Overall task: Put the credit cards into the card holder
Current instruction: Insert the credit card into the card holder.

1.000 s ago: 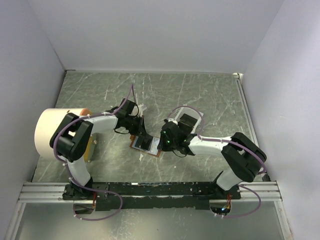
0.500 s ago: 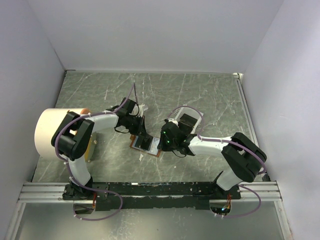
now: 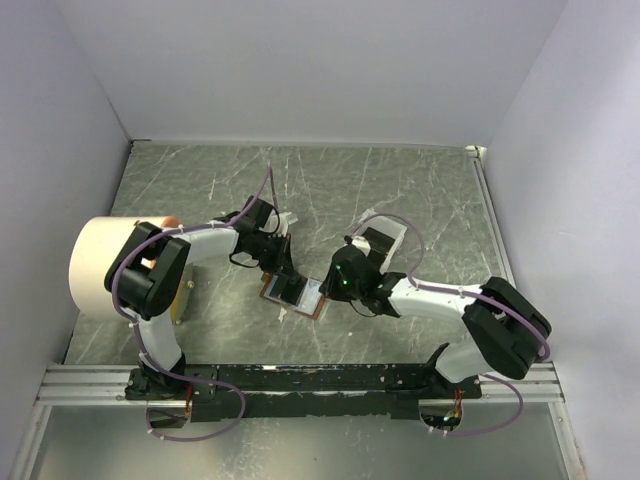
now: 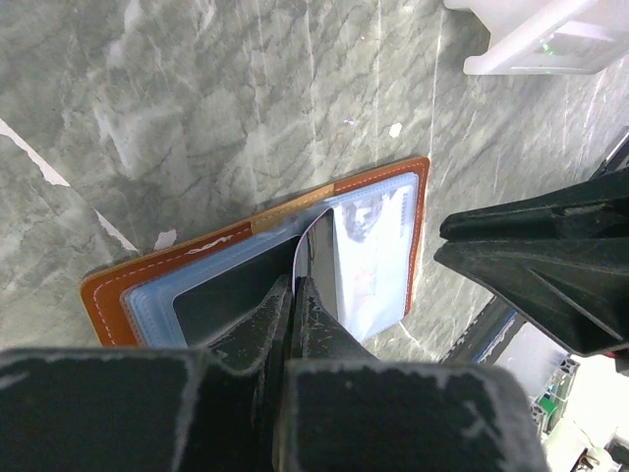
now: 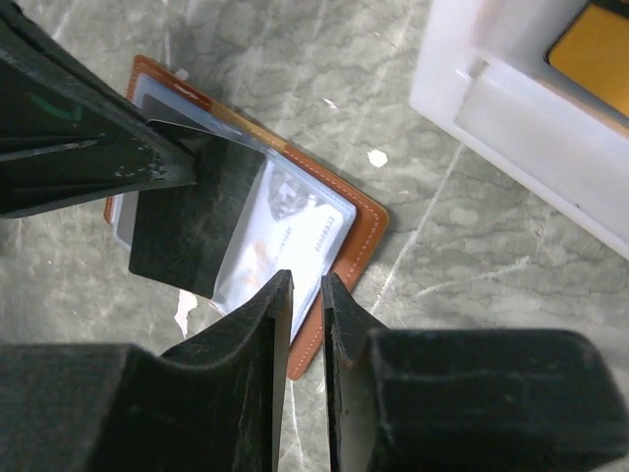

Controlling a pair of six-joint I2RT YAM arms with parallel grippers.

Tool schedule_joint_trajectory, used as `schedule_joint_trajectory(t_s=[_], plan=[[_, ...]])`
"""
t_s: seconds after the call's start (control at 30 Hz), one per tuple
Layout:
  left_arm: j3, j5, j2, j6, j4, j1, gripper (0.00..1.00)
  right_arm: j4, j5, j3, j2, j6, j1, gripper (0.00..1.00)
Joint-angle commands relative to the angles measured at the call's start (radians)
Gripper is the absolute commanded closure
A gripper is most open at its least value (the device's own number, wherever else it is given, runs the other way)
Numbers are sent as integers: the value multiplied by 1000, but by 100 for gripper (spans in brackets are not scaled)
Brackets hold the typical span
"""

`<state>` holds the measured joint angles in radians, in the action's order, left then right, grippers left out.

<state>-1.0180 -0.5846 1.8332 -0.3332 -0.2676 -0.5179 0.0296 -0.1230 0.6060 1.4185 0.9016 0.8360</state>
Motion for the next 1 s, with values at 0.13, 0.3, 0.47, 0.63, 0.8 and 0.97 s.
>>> schedule_joint_trajectory(t_s=[0.13, 0.3, 0.47, 0.63, 0.8, 0.97], plan=[[32, 41, 39, 24, -85, -12, 93, -15, -70, -62, 4, 159, -2, 80], [14, 27, 65, 50, -126, -13, 93, -3, -70, -46, 52, 138, -1, 78], [10, 55, 78, 58, -149, -11, 93, 21, -67, -55, 65, 129, -1, 83], [18, 11, 80, 47, -116, -13, 93, 28, -70, -55, 76, 116, 0, 86], [1, 26, 93, 69, -154, -14, 93, 36, -76, -48, 92, 102, -1, 87], [-19, 20, 114, 84, -177, -21, 93, 50, -76, -42, 90, 92, -1, 87]])
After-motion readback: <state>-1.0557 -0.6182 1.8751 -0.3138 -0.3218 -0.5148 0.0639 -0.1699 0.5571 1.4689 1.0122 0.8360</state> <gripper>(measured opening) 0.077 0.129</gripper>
